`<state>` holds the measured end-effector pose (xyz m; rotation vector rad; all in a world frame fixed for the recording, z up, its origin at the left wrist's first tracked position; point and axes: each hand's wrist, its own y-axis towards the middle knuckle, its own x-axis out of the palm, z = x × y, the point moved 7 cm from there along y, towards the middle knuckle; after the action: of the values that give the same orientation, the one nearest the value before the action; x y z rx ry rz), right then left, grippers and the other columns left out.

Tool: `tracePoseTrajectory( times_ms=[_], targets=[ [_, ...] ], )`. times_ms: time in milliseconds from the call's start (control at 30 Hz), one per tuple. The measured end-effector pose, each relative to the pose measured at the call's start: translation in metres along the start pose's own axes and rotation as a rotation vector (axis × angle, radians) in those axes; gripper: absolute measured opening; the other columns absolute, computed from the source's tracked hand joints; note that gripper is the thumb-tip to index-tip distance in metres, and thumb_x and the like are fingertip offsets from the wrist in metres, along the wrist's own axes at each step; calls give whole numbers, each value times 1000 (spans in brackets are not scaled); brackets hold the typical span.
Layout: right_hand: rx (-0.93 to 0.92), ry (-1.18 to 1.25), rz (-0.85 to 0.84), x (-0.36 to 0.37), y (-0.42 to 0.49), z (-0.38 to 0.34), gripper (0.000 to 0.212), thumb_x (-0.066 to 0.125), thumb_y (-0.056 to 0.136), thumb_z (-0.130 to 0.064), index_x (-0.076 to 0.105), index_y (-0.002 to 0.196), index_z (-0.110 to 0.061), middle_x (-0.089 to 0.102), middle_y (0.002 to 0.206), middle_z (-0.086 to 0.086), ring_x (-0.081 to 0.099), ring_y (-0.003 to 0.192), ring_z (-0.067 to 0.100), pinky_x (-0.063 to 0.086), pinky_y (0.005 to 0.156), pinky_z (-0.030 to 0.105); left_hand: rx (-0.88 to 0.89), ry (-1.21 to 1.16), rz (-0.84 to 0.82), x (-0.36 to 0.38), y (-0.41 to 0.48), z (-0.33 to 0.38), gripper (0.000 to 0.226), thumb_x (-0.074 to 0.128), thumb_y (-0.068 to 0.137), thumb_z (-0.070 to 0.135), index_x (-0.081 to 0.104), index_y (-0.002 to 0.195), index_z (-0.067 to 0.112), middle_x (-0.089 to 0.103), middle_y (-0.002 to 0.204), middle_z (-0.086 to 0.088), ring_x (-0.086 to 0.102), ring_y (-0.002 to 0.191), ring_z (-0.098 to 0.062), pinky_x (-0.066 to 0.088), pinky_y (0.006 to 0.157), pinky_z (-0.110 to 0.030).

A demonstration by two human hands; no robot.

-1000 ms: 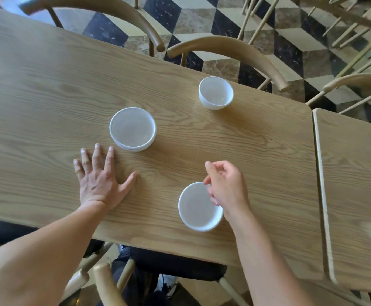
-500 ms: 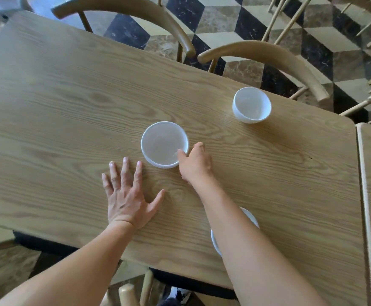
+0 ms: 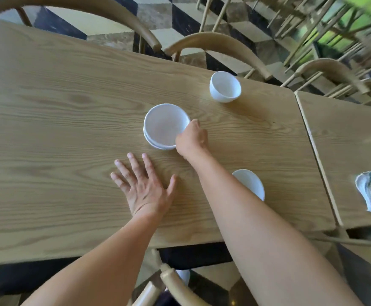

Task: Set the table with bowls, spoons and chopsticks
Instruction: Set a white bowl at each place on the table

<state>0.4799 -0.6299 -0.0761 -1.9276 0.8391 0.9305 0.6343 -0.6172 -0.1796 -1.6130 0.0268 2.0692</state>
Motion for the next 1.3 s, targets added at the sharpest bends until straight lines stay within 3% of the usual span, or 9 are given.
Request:
tracePoseTrajectory(
  times_ms=[100,167,200,367,500,733,867,1033,1300],
  targets=[
    [58,54,-2,10,6,3,34,53,87,-7,48,120,-2,64,117,21,70,97,35,54,57,34,15,-2,3,2,0,0,104,13,83,81,-9,158,14,-21,163,-21,-32,142,-49,-17,114,-65],
    [75,122,7,12,9,11,32,48,87,-4,51,118,-2,65,112,20,72,78,34,39,32,21,18,-6,14,3,0,1,104,15,83,81,-8,158,13,-20,163,-22,-31,143,-49,-18,114,-65],
    [85,161,19,10,10,15,31,46,87,-3,52,117,-1,65,110,21,70,71,33,33,27,17,18,-7,17,4,1,1,104,16,84,80,-8,158,13,-19,163,-23,-31,143,-50,-18,113,-65],
    [74,428,95,-22,-26,32,19,38,87,-1,49,102,-5,68,90,23,58,42,20,31,30,18,15,23,-32,5,-1,-1,102,16,87,79,-11,158,12,-20,163,-23,-30,142,-52,-16,113,-67],
    [102,532,52,-33,-72,62,25,34,89,-2,48,109,-2,68,85,27,48,28,10,29,31,17,135,85,-96,-5,-6,-16,93,15,88,80,-11,159,26,-23,164,-14,-26,147,-43,-12,117,-63],
    [169,497,-110,23,-144,83,14,34,89,-2,43,99,-6,66,73,22,46,36,16,30,33,21,114,232,-50,-59,-12,-179,87,3,83,86,-10,157,42,-23,165,-3,-24,150,-33,-12,119,-59],
    [144,456,-246,87,-175,49,9,34,91,-3,39,96,-8,61,64,16,45,40,19,29,34,23,9,221,-24,-94,3,-267,86,4,80,87,-11,155,47,-19,166,-1,-20,151,-33,-11,119,-59],
    [140,447,-417,163,-215,-16,13,28,96,-5,37,105,-9,55,74,11,44,44,15,27,33,20,-63,200,-4,-127,19,-356,83,5,82,85,-7,155,47,-16,167,0,-18,152,-32,-11,119,-58],
    [114,413,-459,215,-246,-81,26,26,98,-8,33,122,-16,52,73,9,44,47,14,32,33,22,-5,216,8,-143,27,-399,79,-2,83,80,-7,155,47,-12,168,0,-19,152,-31,-13,119,-56]
  ],
)
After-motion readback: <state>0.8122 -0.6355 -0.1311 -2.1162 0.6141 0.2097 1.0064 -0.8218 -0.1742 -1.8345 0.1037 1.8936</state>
